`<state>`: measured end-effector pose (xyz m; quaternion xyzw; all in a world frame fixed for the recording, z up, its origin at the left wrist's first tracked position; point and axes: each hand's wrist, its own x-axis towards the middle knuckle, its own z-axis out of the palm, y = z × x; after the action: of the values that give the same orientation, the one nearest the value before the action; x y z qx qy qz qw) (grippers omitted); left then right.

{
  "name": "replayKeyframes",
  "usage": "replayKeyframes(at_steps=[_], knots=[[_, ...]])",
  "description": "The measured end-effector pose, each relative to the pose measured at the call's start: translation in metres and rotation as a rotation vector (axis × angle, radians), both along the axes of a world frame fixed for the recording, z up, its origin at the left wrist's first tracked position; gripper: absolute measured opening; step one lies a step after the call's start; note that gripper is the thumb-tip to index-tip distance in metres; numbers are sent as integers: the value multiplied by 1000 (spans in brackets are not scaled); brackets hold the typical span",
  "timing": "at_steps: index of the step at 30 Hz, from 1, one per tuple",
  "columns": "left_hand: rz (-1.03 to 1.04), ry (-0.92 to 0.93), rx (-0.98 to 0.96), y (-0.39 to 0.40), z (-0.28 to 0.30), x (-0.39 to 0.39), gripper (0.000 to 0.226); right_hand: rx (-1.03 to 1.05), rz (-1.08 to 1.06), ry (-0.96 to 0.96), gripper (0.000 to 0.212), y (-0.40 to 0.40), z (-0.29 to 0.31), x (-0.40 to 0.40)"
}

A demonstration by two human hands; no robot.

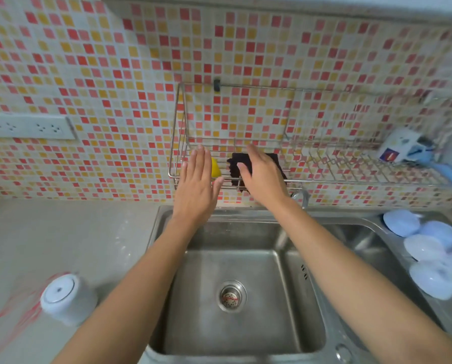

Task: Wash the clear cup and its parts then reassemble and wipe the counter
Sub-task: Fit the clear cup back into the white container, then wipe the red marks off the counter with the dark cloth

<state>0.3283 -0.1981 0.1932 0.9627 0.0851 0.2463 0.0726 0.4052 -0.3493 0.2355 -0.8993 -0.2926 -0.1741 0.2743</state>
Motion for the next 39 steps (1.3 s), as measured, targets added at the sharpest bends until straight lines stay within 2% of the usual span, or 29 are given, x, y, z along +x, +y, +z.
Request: replayKeyframes(at_steps=[4,7,10,15,18,24,28,33,39], knots=[[73,41,59,2,-6,9,73,-266,-106,292,67,21,9,43],[72,43,39,1,-7,10,73,-476,-109,379,61,35,11,55],[62,43,17,1,-6,9,73,-561,-134,376,50,42,14,59],[75,39,32,-1,-5,7,73,-573,-201,306,26,44,16,52],[91,44,31,-2,-6,7,73,-573,-223,256,20,43,21,49],[38,75,-11,4,-7,-8,70,-397,-210,220,14,30,21,46],[-7,22,-152,22,-16,-59,71,-175,-155,120,20,28,40,25],[162,39,-240,78,-46,-141,76,72,28,-35,27,64,72,-45],[285,119,-328,152,-83,-222,80,105,257,9,25,146,52,-138]])
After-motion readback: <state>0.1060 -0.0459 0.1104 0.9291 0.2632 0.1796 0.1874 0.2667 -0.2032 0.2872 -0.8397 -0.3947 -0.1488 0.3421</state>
